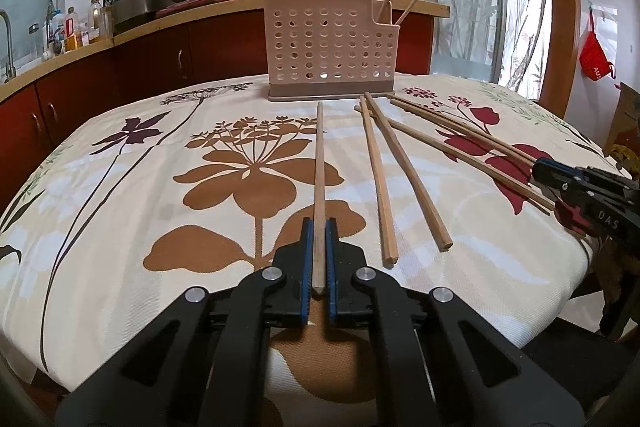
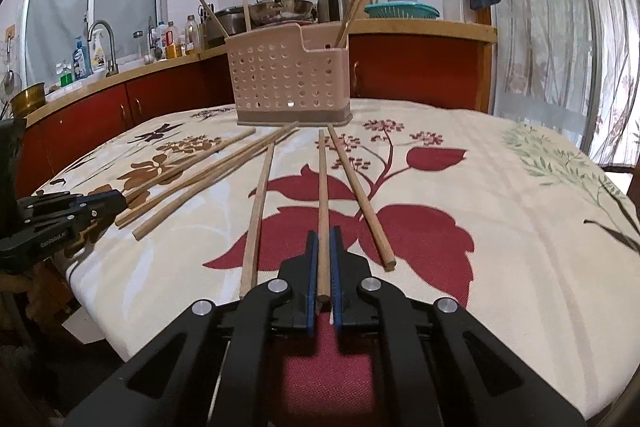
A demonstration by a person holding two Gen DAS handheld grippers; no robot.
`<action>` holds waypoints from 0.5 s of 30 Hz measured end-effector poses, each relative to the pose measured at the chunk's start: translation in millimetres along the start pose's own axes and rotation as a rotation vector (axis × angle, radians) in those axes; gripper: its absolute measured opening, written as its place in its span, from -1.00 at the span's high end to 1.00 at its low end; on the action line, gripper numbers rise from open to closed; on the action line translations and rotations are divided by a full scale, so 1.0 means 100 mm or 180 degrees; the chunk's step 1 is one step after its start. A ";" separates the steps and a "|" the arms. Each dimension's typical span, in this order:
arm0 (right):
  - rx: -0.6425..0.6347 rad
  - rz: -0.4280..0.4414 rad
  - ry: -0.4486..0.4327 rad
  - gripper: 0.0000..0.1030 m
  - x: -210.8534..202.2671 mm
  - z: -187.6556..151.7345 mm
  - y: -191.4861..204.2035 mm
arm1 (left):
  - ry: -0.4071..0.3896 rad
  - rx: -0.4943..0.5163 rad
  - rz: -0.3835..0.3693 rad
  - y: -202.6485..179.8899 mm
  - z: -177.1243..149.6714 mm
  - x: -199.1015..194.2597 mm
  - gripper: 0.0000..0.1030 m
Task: Organize utensils
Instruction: 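Close the right tool on a wooden chopstick while the left tool grasps another, then lift the right tool's chopstick over the holder while the left tool carries its chopstick there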
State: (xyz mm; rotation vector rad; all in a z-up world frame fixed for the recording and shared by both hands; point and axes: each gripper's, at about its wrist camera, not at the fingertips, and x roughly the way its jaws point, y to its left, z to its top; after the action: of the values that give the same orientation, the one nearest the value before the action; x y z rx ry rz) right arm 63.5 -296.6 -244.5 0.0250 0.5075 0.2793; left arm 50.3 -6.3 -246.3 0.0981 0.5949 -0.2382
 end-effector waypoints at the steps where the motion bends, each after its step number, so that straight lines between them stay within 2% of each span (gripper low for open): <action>1: -0.0019 -0.0010 -0.0033 0.87 -0.02 0.02 0.00 | -0.0007 0.0002 0.0004 0.00 0.00 0.00 0.87; 10: -0.0100 -0.0058 -0.0225 0.87 -0.16 0.17 0.05 | -0.0107 -0.0015 0.0008 0.00 0.07 -0.08 0.87; 15: -0.0072 -0.0069 -0.0327 0.87 -0.26 0.28 0.04 | -0.0302 0.0007 0.0019 0.00 0.19 -0.23 0.87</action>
State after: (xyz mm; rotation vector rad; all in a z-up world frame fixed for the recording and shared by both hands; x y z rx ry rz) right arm 54.3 -298.8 -207.6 0.0117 0.4024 0.2611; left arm 41.6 -4.9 -217.5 0.0902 0.4998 -0.2364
